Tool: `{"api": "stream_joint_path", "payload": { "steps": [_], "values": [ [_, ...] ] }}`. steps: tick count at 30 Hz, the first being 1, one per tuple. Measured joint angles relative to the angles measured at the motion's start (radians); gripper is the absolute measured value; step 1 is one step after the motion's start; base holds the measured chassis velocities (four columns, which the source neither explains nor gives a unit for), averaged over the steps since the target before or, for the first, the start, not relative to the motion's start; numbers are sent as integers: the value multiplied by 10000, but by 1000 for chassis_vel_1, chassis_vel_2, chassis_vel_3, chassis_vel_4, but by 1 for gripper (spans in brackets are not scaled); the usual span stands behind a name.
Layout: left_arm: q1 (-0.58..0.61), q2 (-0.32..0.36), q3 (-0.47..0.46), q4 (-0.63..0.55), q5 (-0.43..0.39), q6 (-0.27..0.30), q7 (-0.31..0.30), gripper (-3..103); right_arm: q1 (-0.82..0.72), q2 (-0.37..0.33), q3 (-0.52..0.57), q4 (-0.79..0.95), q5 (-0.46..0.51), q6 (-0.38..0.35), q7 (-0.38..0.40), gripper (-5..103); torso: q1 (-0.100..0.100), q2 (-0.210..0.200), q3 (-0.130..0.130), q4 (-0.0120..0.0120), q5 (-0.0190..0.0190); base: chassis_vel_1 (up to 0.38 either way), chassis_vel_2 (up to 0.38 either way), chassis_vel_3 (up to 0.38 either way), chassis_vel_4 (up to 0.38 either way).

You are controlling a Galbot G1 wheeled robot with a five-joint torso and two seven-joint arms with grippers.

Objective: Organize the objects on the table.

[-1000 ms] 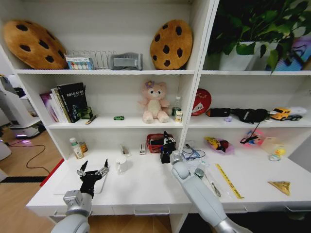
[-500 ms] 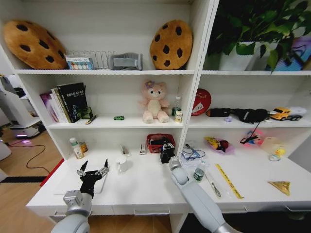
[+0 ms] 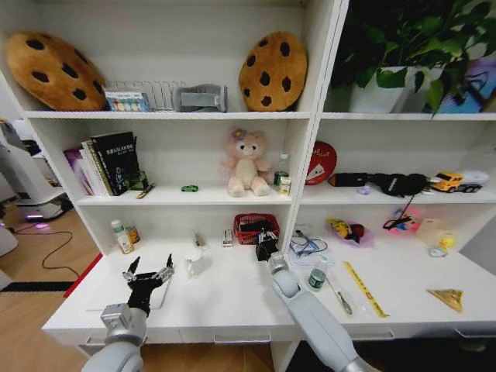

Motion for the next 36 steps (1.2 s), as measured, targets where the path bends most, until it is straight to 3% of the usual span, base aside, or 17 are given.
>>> {"api": "stream_joint_path", "payload": {
  "steps": [15,21,31,35,36],
  "values": [
    [0,0,1,0,0,0,0,100,404,378,384,-1269,-872,1995,-359,12,0,0,1,-1,0,0,0,0,0],
    [0,0,0,0,0,0,0,100,395,617,544,-1966,-1078,2465,-448,12,0,0,1,0,0,0,0,0,0],
    [0,0,0,0,1,0,-1,100,438,778,621,-2346,-1122,2635,-501,12,0,0,0,0,0,0,0,0,0],
    [0,0,0,0,1,0,0,100,363,779,564,-2177,-1125,2302,-328,8,1,-1,0,0,0,0,0,0,0],
    [0,0,0,0,1,0,0,100,332,770,553,-2120,-1124,2256,-315,13,0,-1,0,0,0,0,0,0,0]
  ]
}}
